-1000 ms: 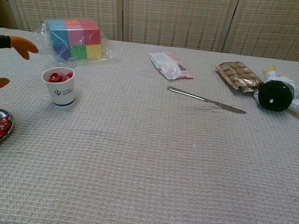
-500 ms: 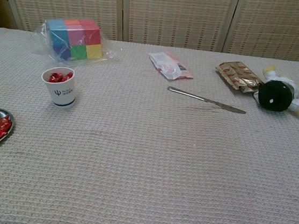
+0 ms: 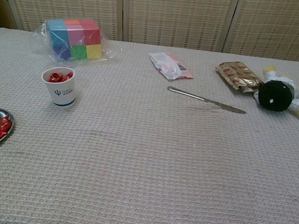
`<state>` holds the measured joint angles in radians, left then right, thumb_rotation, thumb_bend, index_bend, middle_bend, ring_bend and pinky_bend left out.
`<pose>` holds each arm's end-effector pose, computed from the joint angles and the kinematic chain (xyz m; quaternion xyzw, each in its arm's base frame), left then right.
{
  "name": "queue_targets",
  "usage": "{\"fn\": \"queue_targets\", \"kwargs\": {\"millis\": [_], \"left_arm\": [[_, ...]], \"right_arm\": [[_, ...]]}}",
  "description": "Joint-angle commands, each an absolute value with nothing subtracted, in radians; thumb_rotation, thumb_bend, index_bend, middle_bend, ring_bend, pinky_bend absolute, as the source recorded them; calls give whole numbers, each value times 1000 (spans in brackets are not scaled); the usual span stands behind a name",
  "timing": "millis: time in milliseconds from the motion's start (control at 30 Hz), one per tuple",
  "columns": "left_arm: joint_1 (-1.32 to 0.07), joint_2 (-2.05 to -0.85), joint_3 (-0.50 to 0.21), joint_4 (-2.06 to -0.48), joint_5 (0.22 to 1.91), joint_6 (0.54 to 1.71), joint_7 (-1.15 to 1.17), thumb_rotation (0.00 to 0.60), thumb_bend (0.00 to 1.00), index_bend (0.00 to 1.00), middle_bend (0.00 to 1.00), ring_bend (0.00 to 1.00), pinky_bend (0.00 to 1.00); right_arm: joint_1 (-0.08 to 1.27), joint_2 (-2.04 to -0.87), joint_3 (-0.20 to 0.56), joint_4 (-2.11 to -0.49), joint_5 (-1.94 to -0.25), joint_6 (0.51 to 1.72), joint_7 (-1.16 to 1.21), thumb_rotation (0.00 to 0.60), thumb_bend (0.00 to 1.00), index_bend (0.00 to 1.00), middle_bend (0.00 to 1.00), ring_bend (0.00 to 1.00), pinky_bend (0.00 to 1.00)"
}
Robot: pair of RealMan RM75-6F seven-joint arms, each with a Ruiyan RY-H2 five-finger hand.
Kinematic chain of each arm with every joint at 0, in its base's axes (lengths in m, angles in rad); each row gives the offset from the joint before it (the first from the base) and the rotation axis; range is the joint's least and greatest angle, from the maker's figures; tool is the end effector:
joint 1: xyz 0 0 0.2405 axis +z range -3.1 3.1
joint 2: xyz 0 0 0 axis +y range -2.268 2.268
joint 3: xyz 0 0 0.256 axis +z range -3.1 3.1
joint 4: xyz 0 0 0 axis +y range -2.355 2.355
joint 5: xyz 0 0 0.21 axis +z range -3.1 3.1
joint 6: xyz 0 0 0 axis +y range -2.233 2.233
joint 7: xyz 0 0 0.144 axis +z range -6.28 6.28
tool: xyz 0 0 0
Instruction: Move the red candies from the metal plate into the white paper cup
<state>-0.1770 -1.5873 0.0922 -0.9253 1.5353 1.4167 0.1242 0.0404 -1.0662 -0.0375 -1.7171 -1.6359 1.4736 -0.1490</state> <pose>-0.3682 0.1927 0.0392 -0.7196 -0.2815 -0.2647 0.5770 -0.2907 -0.1465 0.1467 0.6619 -0.3673 0.3447 0.5551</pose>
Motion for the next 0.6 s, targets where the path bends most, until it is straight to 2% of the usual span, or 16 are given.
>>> {"fn": "queue_targets", "kwargs": {"millis": [33, 233, 333, 600], "left_arm": [[-175, -1593, 89, -911, 1536, 1410, 146, 600, 413, 389, 400, 881, 1000], [-177, -1616, 73, -870, 1547, 1425, 163, 600, 415, 526, 576, 881, 1000], [-178, -1630, 65, -843, 1554, 1439, 161, 600, 416, 588, 628, 881, 1000], [-198, -1610, 42, -881, 1593, 1502, 144, 600, 416, 623, 656, 882, 1000]], "right_arm": [[42, -1068, -36, -1717, -1633, 1471, -152, 600, 115, 0, 0, 0, 0], [43, -1068, -37, -1718, -1635, 1468, -152, 600, 115, 0, 0, 0, 0], [43, -1066, -37, -1718, -1635, 1468, -150, 600, 115, 0, 0, 0, 0], [44, -1066, -35, -1718, -1630, 1465, -147, 600, 115, 0, 0, 0, 0]]}}
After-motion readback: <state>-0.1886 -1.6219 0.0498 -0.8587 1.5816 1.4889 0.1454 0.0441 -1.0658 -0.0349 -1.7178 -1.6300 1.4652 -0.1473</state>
